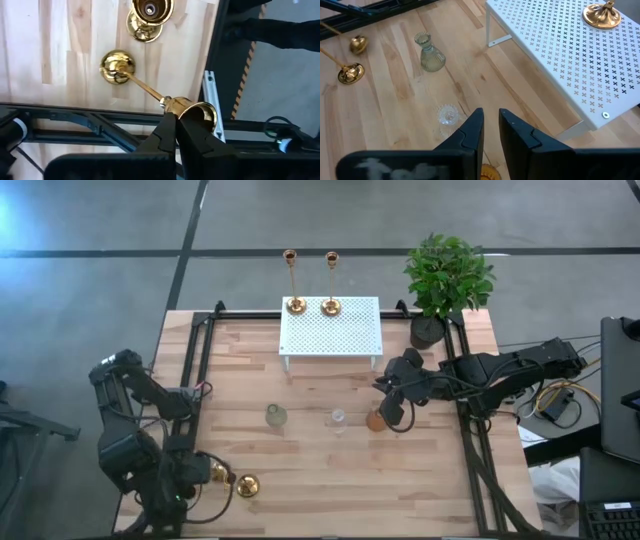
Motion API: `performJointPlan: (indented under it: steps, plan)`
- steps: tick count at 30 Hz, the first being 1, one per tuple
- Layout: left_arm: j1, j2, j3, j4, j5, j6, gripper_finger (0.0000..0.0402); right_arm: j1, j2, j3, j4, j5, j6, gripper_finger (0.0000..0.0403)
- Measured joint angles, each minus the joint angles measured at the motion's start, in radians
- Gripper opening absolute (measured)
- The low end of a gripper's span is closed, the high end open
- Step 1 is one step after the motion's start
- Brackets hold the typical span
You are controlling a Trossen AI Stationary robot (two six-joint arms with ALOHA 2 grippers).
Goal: Pick & Place candle stick holders
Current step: Align the gold candle holder with the other gold candle holders on the shelf
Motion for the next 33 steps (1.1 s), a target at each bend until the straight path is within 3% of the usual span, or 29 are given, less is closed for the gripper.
performJointPlan:
  steps: [9, 23, 29, 33]
  plan:
    - [0.011, -0.068, 0.002, -0.024, -0.039, -0.001, 0.0007, 0.0, 0.0, 0.0, 0.003, 0.0, 0.0, 0.0052]
    - [0.06, -0.238, 0.001, -0.028, -0.199, 0.018, 0.0007, 0.0, 0.005, 0.0, 0.019, 0.0, 0.0, 0.0052]
    - [0.147, -0.292, 0.001, -0.028, -0.198, 0.093, 0.0007, 0.0, 0.011, 0.0, 0.116, -0.002, -0.053, 0.0052]
    - [0.255, -0.319, 0.003, -0.029, -0.145, 0.174, 0.0007, 0.0, 0.011, 0.0, 0.221, -0.007, -0.124, 0.0052]
